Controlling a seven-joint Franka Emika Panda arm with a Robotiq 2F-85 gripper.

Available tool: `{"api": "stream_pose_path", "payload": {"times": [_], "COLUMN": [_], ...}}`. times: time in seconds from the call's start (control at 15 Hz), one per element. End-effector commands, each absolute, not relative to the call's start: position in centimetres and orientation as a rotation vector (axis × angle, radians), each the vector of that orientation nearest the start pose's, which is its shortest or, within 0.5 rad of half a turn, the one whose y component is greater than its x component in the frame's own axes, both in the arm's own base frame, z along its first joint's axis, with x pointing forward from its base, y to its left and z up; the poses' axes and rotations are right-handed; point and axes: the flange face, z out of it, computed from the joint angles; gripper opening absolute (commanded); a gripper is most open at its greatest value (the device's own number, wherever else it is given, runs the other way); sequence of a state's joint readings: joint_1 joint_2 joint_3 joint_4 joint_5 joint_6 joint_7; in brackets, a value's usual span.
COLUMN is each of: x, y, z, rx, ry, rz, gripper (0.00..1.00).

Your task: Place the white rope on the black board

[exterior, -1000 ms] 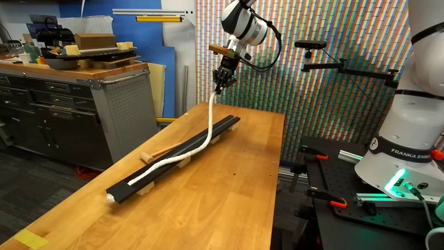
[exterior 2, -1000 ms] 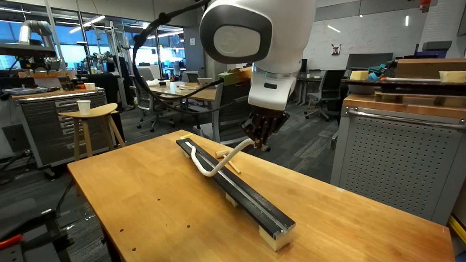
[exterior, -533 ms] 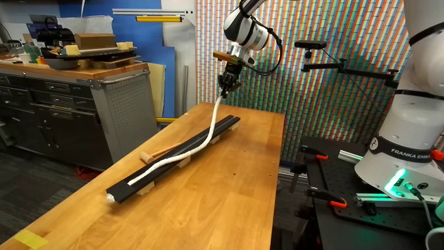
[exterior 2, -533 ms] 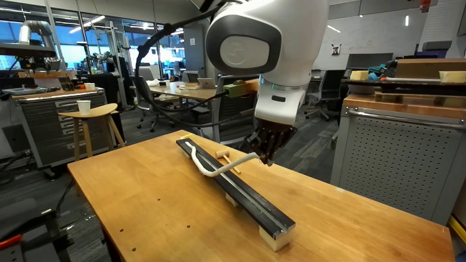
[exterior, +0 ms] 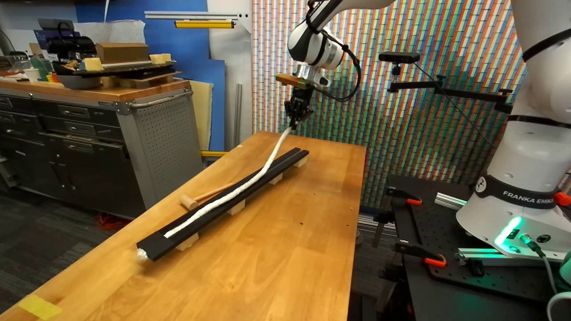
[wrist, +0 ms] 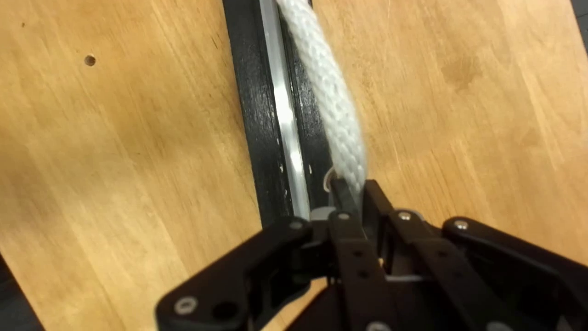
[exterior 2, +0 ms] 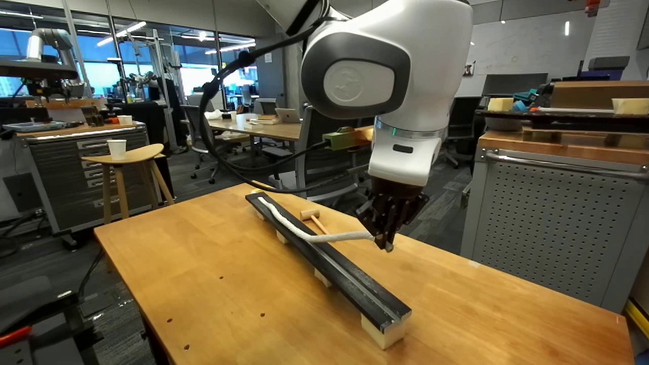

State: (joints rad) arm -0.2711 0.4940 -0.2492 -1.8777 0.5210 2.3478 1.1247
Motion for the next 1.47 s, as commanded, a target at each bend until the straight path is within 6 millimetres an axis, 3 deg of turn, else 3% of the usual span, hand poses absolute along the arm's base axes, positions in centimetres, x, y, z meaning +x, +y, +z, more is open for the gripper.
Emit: {"api": "stream_pose_path", "payload": {"times": [0.0,0.8,1.4], "x": [57.6,58.6,57.8], "y": [-30.7,-30.9,-31.1], "z": [24.6,19.7,16.6], "rx": [-1.628,-1.742,-1.755], "ry": [2.451,2.565,2.603], "rz": [0.062,0.047,0.133], "gripper": [0.03,0.03,0.03]}}
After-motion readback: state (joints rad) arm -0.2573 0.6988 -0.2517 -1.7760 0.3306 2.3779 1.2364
